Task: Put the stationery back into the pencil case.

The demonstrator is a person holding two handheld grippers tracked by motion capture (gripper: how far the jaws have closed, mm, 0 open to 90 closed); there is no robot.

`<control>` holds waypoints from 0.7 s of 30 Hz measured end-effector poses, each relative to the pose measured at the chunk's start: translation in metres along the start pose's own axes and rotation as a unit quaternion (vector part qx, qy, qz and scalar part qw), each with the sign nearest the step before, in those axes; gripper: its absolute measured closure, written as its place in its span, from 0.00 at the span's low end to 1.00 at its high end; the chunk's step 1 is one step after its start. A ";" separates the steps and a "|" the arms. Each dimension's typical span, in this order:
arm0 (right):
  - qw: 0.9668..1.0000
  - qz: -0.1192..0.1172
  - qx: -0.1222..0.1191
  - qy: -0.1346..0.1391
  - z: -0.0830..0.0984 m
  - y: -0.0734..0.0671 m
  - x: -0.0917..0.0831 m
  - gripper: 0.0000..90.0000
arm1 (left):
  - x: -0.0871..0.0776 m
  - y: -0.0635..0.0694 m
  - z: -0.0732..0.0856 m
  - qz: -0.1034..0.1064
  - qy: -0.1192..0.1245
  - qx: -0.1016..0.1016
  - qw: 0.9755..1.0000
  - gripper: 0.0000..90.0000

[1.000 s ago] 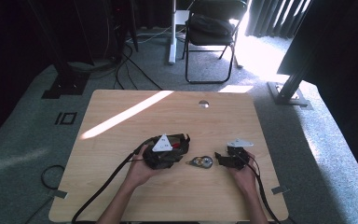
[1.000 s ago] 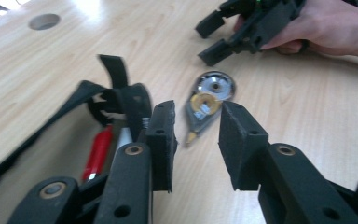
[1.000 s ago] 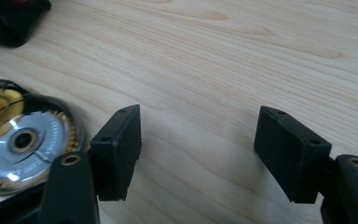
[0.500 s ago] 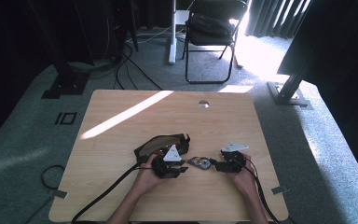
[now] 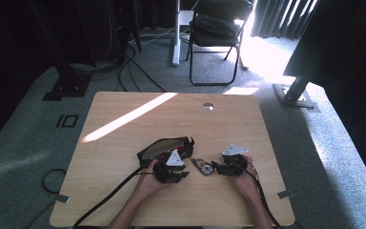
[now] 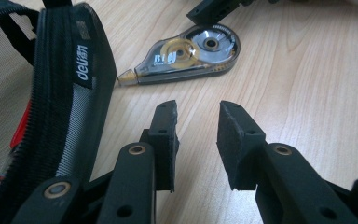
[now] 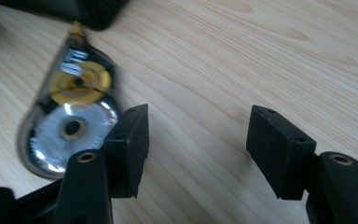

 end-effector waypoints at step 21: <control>0.996 -0.041 -0.073 0.009 -0.005 -0.045 -0.009 0.36 | 0.000 0.003 0.007 0.012 0.010 -0.017 1.000 0.52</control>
Point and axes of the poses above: each handheld gripper's, and its own axes: x roughly forward along the jaws, z roughly out of its underside, y roughly to its right, the point moved 10 cm from there along x, roughly forward along the jaws, and after that the axes turned 12 degrees about z, right-handed, at the moved point
